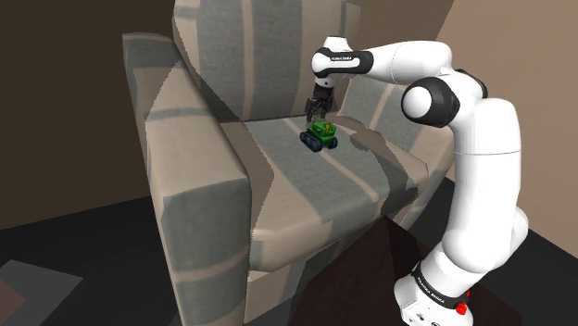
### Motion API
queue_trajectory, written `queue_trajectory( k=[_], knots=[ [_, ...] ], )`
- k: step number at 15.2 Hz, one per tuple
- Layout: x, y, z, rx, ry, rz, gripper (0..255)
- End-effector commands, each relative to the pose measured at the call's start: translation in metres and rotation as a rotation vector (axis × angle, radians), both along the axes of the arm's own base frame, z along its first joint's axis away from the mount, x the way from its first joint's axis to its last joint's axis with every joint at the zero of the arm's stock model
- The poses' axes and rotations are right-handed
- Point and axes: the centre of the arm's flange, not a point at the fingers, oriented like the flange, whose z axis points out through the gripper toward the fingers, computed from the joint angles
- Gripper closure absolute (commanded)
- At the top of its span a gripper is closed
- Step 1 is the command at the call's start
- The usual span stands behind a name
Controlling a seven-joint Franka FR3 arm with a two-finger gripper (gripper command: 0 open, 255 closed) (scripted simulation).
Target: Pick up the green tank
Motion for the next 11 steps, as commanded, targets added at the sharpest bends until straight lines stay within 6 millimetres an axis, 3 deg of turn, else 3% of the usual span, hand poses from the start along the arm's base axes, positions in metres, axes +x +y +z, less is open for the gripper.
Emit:
queue_trajectory(
  k=[1, 4, 5, 11],
  knots=[
    [-0.0004, 0.0003, -0.0102, 0.000, -0.001, 0.000, 0],
    [-0.0004, 0.0003, -0.0186, 0.000, -0.001, 0.000, 0],
    [-0.0001, 0.0002, -0.0183, 0.000, -0.001, 0.000, 255],
    [-0.0001, 0.0002, -0.0182, 0.000, -0.001, 0.000, 255]
  ],
)
